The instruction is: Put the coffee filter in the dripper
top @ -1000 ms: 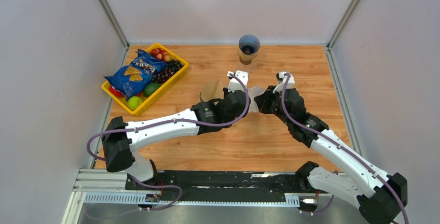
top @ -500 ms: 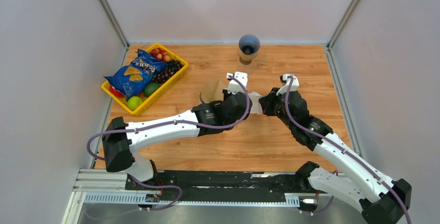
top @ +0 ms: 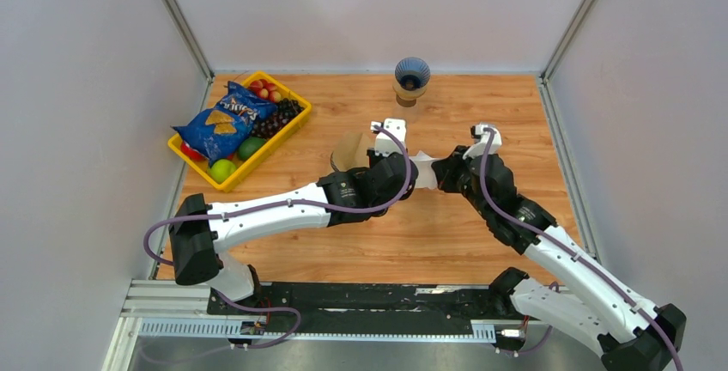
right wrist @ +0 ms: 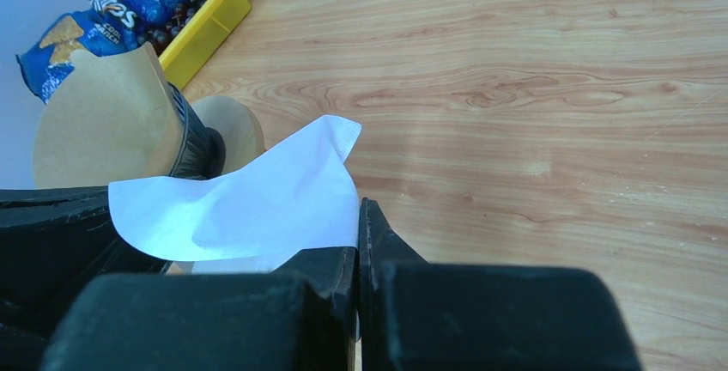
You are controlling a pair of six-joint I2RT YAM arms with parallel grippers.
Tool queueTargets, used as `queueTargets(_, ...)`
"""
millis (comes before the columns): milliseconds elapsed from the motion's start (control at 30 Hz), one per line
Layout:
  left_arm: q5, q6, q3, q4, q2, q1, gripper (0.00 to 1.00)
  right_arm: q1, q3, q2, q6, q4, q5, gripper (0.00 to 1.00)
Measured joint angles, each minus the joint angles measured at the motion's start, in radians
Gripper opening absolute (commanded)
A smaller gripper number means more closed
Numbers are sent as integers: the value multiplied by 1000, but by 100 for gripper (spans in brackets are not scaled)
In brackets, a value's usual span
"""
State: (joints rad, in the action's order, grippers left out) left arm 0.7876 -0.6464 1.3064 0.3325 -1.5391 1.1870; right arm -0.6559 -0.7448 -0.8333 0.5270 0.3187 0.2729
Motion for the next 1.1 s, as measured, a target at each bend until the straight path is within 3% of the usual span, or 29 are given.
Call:
queueTargets(667, -1, -92, 12, 1, 13, 10, 1, -4, 20, 79, 73, 14, 50, 0)
queueTargets(800, -1, -89, 12, 5, 13, 8, 10, -4, 20, 78, 59, 15, 37, 0)
queueTargets(1100, -78, 21, -30, -38, 48, -6, 49, 7, 20, 65, 26, 44, 36, 0)
